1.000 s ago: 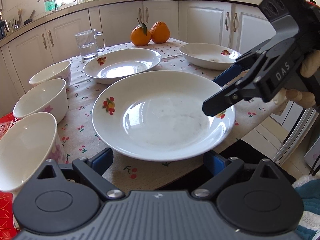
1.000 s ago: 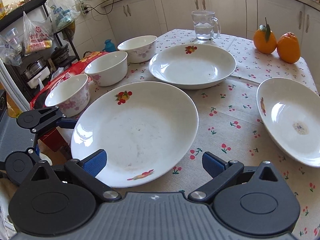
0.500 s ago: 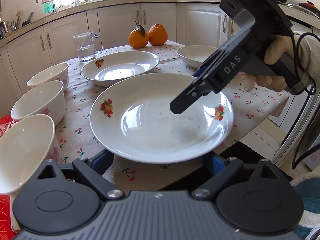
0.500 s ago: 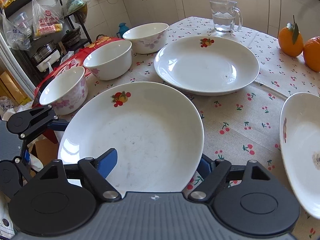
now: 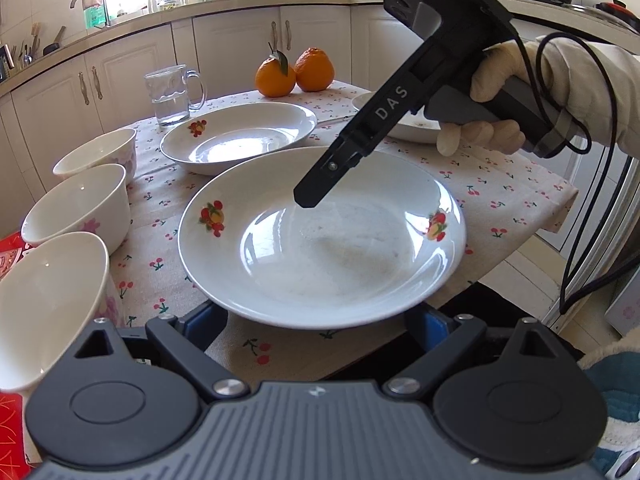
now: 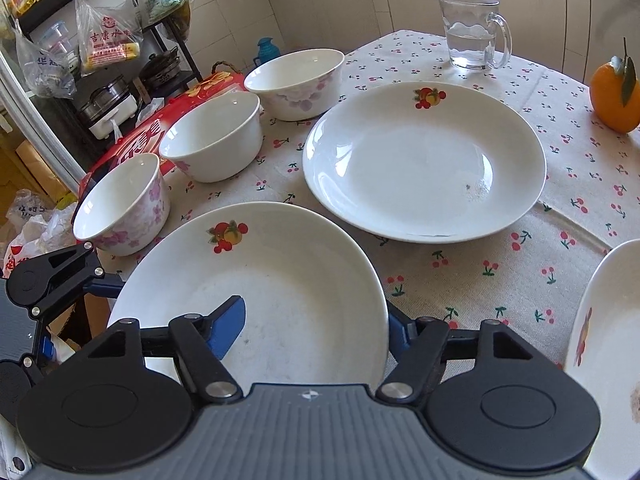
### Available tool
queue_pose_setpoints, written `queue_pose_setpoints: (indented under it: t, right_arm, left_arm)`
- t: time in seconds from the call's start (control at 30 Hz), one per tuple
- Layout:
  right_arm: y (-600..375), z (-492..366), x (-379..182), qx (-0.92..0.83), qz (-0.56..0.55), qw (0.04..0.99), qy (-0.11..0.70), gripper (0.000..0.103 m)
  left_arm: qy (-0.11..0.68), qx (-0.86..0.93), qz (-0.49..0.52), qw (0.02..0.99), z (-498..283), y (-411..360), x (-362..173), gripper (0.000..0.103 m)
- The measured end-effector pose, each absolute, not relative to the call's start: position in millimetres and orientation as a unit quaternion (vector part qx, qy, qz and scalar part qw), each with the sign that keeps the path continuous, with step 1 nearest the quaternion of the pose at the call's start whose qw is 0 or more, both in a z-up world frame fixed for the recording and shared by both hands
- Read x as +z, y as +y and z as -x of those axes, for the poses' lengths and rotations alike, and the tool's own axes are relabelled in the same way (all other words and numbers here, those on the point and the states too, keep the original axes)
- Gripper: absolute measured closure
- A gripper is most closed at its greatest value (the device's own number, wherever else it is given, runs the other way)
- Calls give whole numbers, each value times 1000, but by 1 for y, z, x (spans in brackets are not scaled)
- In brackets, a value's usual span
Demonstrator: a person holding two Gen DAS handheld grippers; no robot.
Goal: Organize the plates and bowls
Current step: 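Grasp the large white plate rim with the right tool while the left tool holds its plate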
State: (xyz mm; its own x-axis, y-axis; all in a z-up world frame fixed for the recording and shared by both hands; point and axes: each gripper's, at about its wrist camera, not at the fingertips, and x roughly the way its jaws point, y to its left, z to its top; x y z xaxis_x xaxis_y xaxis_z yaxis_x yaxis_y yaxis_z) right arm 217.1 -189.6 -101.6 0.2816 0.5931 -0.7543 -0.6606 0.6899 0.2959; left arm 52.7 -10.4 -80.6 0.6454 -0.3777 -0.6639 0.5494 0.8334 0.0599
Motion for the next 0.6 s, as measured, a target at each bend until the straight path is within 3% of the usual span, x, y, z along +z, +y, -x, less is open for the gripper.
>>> queue_pose_setpoints:
  t: [0.6]
  right_arm:
    - [-191,-214,-101,392,39,798,456,27]
  left_arm:
    - [340,-269,-134,891,-56,-10,-77,10]
